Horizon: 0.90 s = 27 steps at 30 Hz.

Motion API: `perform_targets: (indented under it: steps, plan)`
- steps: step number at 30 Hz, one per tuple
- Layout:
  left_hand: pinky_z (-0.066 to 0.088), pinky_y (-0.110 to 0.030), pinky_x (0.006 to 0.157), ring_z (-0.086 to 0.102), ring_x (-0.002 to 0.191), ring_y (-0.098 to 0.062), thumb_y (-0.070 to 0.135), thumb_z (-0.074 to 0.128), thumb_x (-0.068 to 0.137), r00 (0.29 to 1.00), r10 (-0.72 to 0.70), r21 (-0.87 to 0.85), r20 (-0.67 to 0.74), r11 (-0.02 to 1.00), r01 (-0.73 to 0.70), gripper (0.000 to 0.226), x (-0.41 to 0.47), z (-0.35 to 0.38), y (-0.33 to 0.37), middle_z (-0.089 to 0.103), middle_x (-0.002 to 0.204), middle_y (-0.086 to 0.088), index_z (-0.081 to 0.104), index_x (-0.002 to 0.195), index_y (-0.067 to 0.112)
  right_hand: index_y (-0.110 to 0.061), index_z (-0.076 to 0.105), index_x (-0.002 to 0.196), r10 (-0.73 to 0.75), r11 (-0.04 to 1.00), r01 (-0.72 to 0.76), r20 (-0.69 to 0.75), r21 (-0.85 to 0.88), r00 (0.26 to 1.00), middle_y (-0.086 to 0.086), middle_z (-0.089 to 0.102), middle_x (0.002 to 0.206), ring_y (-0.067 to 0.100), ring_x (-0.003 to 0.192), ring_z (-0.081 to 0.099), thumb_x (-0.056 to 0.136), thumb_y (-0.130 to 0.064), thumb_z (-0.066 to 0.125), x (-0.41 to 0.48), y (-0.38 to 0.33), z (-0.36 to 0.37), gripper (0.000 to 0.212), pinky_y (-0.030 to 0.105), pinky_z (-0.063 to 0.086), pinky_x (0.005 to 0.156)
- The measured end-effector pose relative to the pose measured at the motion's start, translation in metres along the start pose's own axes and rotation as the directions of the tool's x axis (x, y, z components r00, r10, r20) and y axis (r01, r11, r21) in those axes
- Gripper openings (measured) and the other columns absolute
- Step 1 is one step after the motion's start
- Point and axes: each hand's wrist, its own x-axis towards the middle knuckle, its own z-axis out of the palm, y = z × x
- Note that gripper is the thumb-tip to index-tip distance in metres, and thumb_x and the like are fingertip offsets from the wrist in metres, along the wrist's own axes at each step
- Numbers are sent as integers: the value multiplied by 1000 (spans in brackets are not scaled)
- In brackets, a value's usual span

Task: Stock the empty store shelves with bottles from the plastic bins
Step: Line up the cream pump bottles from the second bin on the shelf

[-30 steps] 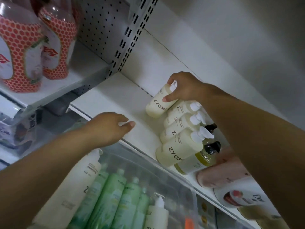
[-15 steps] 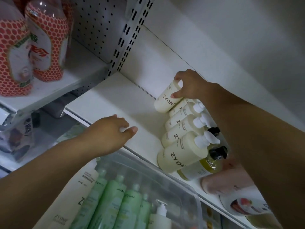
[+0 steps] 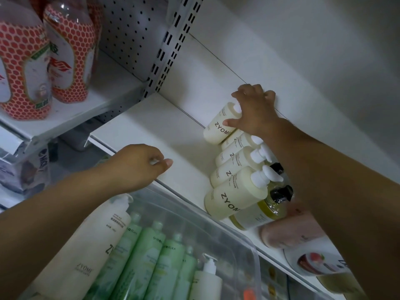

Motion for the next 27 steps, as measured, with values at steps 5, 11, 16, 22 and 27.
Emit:
perform_targets:
  steps: [5, 11, 16, 22, 27]
  plan:
    - [38, -24, 90, 55, 106, -11, 44, 61, 94, 998, 20, 15, -60, 1000, -19, 36, -6, -16, 2, 64, 121, 4, 68, 118, 19, -22, 51, 138, 52, 981, -50, -5, 185, 999, -1, 54, 138, 23, 132, 41, 84, -56, 70, -21, -16, -24, 67, 43, 29, 105]
    - [48, -27, 87, 65, 96, -10, 46, 74, 84, 999, -10, 37, -30, 999, 11, 31, -26, -52, 1, 70, 99, 8, 71, 104, 22, -17, 59, 128, 140, 776, -142, 51, 614, 989, -1, 65, 121, 16, 116, 55, 87, -37, 74, -82, -62, -66, 48, 35, 47, 100]
    - [50, -30, 72, 65, 83, -17, 42, 78, 82, 992, -121, 198, -27, 972, 124, 25, -59, -79, -18, 71, 85, 1, 73, 82, 17, -13, 67, 116, 189, 485, -270, 201, 832, 961, 1, 69, 108, 12, 98, 64, 83, -35, 79, -139, -131, -79, 41, 23, 52, 88]
    - [58, -40, 80, 69, 84, -29, 41, 72, 88, 955, -263, 265, 135, 938, 222, 43, -92, -82, -28, 73, 91, -17, 70, 94, -1, 1, 69, 109, 62, 406, -504, 527, 762, 847, 18, 72, 103, 32, 96, 68, 86, -48, 73, -188, -203, -53, 54, 44, 56, 89]
    - [44, -21, 48, 63, 66, -14, 29, 71, 92, 952, -273, 174, 141, 953, 248, 24, -101, -82, -32, 70, 80, -6, 68, 94, 4, -10, 65, 117, -103, 85, -767, 772, 636, 628, 8, 70, 110, 22, 91, 72, 87, -56, 68, -210, -242, -24, 55, 36, 62, 80]
